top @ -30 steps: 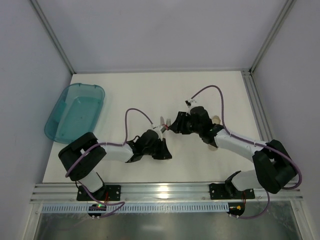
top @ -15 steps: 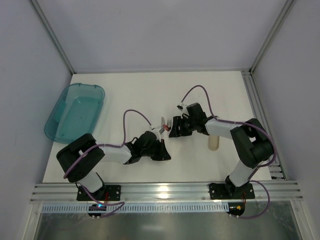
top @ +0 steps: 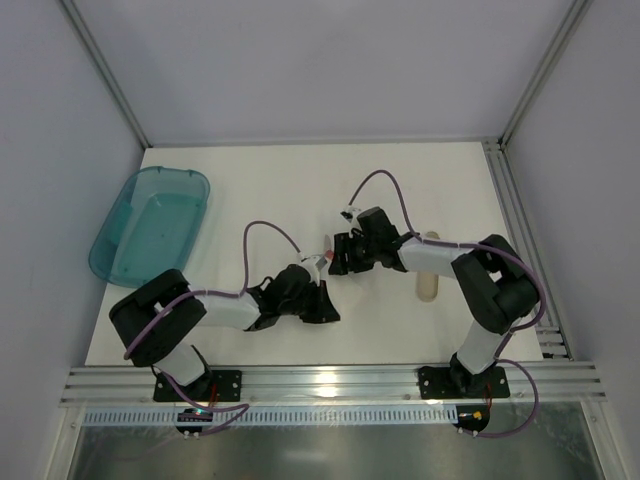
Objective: Place the utensils on the paper napkin and roll it up
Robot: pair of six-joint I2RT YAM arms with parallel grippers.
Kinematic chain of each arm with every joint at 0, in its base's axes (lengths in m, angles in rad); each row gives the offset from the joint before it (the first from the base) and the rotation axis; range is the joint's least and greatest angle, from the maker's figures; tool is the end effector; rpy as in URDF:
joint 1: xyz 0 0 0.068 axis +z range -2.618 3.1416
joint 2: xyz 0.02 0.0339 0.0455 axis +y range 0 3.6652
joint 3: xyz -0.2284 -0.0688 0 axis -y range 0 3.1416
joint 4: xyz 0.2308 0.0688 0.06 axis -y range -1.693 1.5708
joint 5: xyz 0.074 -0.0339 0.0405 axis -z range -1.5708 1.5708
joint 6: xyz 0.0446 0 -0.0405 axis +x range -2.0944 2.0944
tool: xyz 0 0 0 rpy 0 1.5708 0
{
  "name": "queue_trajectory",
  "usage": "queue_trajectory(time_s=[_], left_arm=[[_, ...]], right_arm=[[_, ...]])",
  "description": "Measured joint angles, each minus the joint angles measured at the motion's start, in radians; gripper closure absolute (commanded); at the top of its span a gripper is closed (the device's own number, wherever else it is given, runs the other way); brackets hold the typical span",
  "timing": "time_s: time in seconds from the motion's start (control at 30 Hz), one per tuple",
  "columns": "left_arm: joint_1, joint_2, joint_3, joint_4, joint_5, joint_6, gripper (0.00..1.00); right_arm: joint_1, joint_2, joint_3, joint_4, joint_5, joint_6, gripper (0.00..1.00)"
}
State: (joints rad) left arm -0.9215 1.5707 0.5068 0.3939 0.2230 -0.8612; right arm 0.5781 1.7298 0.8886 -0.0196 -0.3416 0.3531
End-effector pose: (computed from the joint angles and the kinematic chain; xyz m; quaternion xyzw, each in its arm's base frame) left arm 0.1594 -0.2263 0.0963 0.0754 0.8928 -0.3995 0.1939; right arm 0.2685 0.1930 0.1190 -0.1624 0.9115 0.2962 0.2345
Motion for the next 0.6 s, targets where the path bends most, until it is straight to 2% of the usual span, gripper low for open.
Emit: queue_trajectory(time_s=[0.47, 0.6], left_arm=[[0.0, -0.011, -0.014, 0.003, -0.003, -0.003, 0.89], [0.0, -0.011, -0.014, 0.005, -0.003, -0.004, 0.9]], right_arm=[[0.037, 0.018, -0.008, 0.054, 0.07, 0.039, 0.61], [0.037, 0.02, -0.023, 0.079, 0.065, 0.048, 0.75]])
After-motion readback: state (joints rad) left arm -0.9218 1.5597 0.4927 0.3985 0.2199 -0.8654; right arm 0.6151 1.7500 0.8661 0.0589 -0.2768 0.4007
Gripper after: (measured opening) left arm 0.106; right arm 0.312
